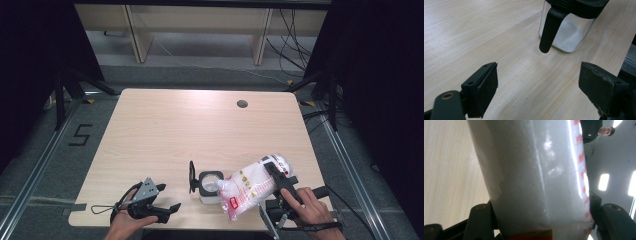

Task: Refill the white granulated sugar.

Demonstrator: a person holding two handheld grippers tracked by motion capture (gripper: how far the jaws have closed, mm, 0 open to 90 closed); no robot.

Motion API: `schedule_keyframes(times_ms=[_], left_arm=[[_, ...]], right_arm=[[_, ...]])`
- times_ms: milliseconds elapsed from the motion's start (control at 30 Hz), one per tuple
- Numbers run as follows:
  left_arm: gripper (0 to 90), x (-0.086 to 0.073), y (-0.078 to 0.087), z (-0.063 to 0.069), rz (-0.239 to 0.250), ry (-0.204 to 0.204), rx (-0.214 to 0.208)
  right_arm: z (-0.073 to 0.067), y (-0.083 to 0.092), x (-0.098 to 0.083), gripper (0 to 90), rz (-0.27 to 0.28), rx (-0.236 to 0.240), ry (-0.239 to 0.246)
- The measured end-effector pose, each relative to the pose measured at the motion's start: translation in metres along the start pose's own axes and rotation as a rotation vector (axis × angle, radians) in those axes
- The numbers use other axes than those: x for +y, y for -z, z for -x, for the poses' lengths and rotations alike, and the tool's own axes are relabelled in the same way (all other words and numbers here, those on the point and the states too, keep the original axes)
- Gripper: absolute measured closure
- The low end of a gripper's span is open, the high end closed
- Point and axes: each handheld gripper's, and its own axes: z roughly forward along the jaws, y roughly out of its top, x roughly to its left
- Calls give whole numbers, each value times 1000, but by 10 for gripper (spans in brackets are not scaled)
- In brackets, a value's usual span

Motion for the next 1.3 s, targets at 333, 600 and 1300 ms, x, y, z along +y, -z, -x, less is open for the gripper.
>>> schedule_keyframes(times_ms=[333, 600, 1300], left_arm=[[154, 0, 0, 1, 3, 11, -4], [154, 0, 1, 1, -4, 4, -2], [154, 0, 0, 0, 1, 3, 0]], right_arm=[[4, 0, 1, 404, 9, -6, 45], [5, 2, 1, 404, 1, 3, 44], [5, 2, 0, 404, 8, 3, 37]])
